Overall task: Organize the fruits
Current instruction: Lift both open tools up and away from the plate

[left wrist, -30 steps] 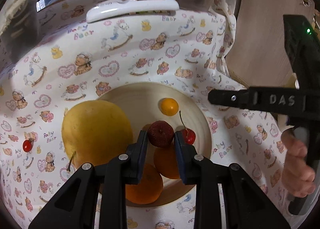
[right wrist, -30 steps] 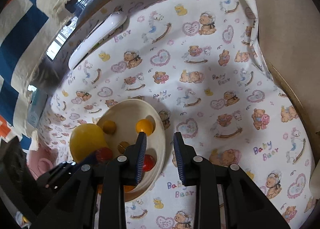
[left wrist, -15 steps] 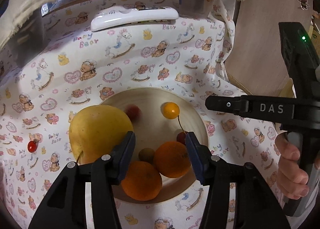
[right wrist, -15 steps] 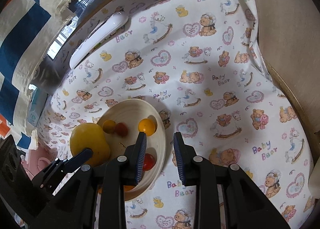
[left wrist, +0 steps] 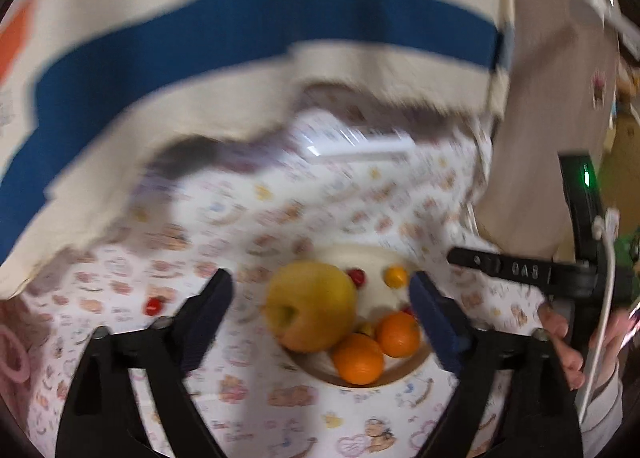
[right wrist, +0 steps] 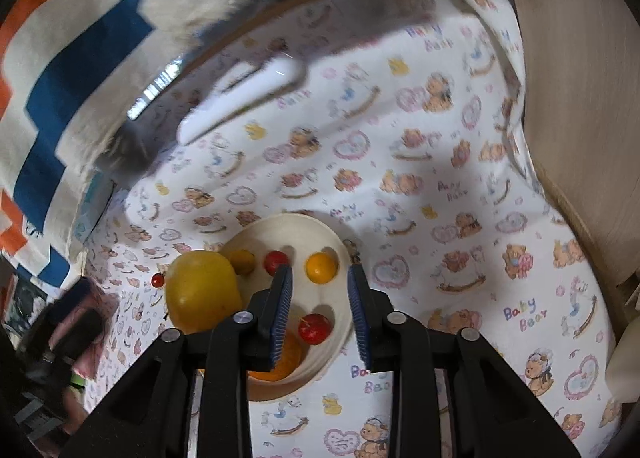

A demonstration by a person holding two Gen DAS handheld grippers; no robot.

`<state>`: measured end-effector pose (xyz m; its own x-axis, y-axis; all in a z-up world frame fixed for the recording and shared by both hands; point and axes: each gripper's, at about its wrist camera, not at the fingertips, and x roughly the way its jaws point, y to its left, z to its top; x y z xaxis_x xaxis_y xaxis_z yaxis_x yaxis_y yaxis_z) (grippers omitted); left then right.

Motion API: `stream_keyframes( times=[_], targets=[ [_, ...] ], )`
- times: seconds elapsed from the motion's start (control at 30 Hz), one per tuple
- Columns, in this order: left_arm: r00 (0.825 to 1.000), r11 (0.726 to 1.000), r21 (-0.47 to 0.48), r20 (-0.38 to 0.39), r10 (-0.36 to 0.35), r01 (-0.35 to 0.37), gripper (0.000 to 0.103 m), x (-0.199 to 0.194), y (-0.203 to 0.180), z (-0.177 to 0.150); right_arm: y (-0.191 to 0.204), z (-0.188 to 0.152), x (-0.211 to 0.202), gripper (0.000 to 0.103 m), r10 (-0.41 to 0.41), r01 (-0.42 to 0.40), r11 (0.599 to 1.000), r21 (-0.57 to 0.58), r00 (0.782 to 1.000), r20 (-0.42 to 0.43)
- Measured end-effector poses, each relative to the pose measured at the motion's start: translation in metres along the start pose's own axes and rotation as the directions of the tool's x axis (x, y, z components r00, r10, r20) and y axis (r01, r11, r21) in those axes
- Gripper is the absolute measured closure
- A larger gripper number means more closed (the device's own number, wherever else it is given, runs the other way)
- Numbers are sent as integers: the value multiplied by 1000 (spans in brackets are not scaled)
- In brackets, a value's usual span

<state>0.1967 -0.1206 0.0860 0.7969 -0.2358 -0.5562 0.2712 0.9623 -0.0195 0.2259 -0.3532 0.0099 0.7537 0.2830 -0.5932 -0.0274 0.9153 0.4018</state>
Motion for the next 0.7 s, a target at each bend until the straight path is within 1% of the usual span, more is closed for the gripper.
stream_keyframes(
  times=[0.03,0.07,0.13,0.23,0.27,0.33,0.4,0.47,0.5,0.6,0.63,0.67,0.7],
  targets=[
    [999,1000,-21,36,20,-19,2,-11,9,-2,6,-2,-3,46,-12,12,1000,-17,999,34],
    [998,999,-28,59,38,-37,2,-18,16,-4,13,-5,-5,45,-27,30,999,-43,998,63],
    [993,997,-21,87,78,-76,2,-31,28,-10,25,-8,-7,45,-34,42,995,-94,996,84],
    [989,994,-39,99,107,-104,2,-44,46,-22,38,-14,-9,44,-10,23,991,-135,996,94],
    [988,993,-46,99,115,-111,2,-47,52,-27,43,-17,-11,40,4,10,989,-147,995,96],
    [984,988,-50,100,148,-144,2,-53,60,-38,52,-21,-16,36,19,-1,986,-166,994,106],
    [981,986,-48,97,166,-162,2,-59,65,-52,62,-27,-20,35,24,2,980,-200,992,127],
    [980,983,-44,82,183,-179,2,-66,68,-66,72,-32,-24,30,15,23,972,-232,987,157],
    [979,981,-41,72,190,-188,2,-70,68,-73,78,-34,-26,29,2,41,969,-244,985,173],
    [979,980,-42,51,195,-193,2,-83,69,-94,93,-41,-30,29,-19,71,963,-261,980,196],
    [980,980,-51,40,195,-193,2,-87,70,-102,96,-43,-33,29,-28,83,964,-254,977,214],
    [980,979,-65,29,197,-195,2,-89,70,-107,101,-48,-38,29,-49,112,962,-249,968,246],
    [983,980,-82,19,183,-181,2,-92,72,-115,104,-52,-40,29,-58,125,959,-254,965,255]
  ],
)
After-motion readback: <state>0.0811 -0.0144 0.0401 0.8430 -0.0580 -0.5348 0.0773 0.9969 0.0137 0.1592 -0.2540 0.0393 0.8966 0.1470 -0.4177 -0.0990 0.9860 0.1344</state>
